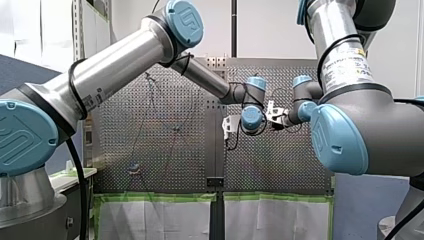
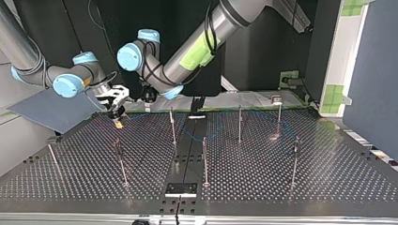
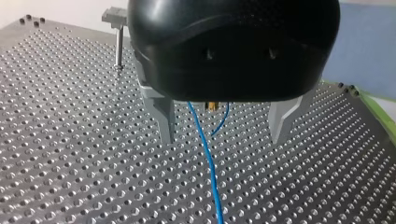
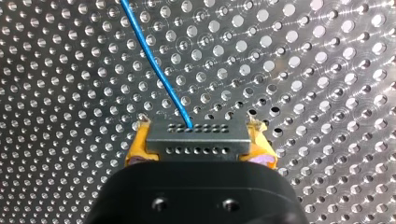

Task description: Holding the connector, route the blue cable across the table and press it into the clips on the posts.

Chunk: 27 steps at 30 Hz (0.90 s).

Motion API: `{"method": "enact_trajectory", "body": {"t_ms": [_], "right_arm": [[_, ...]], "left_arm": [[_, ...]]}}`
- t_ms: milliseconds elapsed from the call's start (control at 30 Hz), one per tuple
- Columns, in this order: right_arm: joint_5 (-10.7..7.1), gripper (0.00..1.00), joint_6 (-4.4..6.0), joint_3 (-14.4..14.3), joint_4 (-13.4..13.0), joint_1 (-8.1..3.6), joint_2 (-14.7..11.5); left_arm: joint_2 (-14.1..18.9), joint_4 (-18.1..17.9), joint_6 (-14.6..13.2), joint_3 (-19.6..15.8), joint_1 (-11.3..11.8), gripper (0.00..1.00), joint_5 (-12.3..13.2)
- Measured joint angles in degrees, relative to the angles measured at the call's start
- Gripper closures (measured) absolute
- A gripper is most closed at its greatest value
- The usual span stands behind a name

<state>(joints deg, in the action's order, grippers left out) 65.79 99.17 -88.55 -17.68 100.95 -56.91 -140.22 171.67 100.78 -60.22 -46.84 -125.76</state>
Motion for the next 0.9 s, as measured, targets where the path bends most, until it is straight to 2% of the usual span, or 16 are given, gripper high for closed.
{"method": "enact_trajectory", "body": {"t_ms": [267,467,767,900], "right_arm": [[-0.04,1.0,-0.12,0.0,0.1,0.0,0.0],[-0.04,1.0,-0.32,0.0,0.0,0.0,0.0],[-0.04,1.0,-0.36,0.0,0.0,0.0,0.0],[-0.04,1.0,-0.36,0.0,0.0,0.01,0.0]], "left_arm": [[-3.8,2.9,0.3,4.0,0.6,0.02,-2.4],[-6.4,2.6,0.3,7.0,1.0,0.02,-3.2],[-6.9,1.5,0.2,11.6,0.4,0.02,-3.9],[-6.9,1.2,-0.1,13.2,0.4,0.02,-5.0]]}}
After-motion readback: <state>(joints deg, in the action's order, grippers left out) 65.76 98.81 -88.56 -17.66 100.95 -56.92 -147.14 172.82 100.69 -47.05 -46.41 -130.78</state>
